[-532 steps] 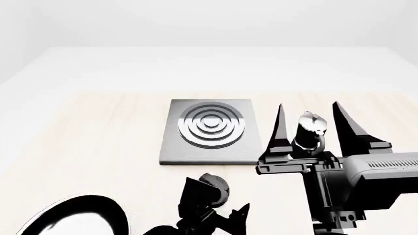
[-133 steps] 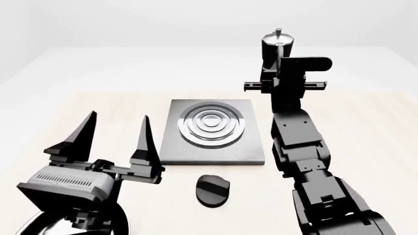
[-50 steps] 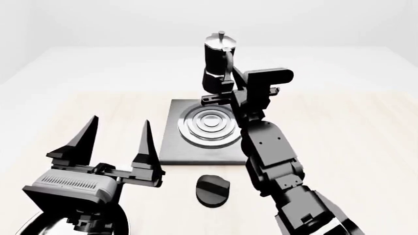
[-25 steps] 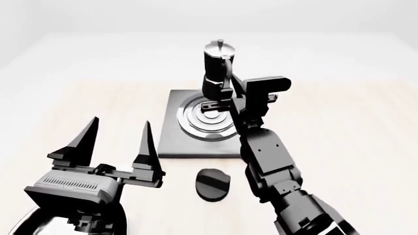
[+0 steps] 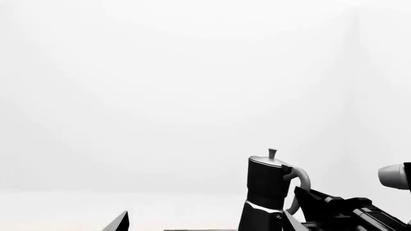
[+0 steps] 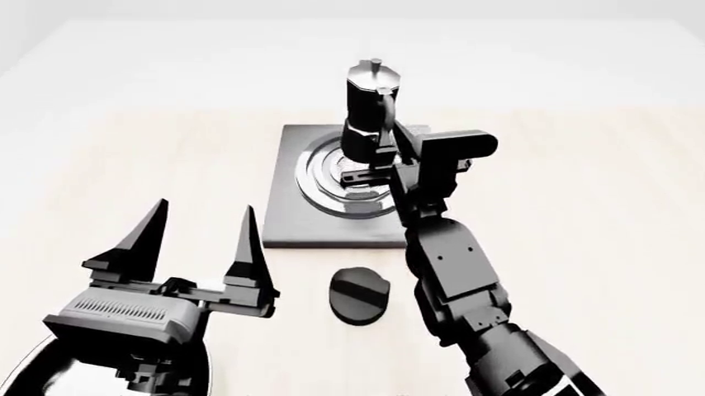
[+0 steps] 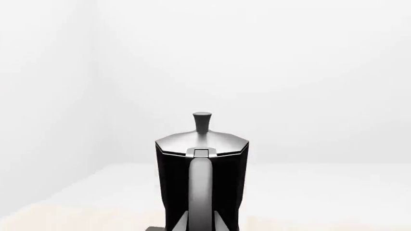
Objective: Turn on the stove and put the moka pot on it.
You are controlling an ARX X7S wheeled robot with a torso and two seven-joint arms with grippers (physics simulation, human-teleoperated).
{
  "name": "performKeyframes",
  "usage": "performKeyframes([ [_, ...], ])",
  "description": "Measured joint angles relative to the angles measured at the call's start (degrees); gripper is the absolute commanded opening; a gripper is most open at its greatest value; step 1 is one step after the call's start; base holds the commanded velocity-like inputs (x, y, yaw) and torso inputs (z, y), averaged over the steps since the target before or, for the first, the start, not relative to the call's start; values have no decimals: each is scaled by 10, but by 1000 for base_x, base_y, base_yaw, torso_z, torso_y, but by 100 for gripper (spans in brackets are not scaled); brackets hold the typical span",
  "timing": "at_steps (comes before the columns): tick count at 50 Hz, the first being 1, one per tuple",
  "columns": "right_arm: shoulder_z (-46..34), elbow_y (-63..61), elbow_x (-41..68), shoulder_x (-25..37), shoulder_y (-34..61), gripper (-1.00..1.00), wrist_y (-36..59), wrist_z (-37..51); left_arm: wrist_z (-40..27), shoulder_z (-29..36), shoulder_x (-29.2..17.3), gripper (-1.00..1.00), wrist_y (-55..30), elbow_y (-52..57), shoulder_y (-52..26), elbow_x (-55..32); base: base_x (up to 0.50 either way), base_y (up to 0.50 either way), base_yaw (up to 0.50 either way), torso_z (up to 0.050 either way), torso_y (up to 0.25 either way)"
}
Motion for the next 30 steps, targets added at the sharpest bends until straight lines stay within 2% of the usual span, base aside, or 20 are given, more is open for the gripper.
performKeyframes([
  [16, -14, 2, 10, 2, -3, -100, -8, 3, 0, 2, 0, 100, 5, -5, 0, -1, 0, 0, 0, 0, -94],
  [30, -23, -3, 17, 6, -5, -100, -7, 8, 1, 3, 0, 100, 10, -7, 0, -3, 0, 0, 0, 0, -40],
])
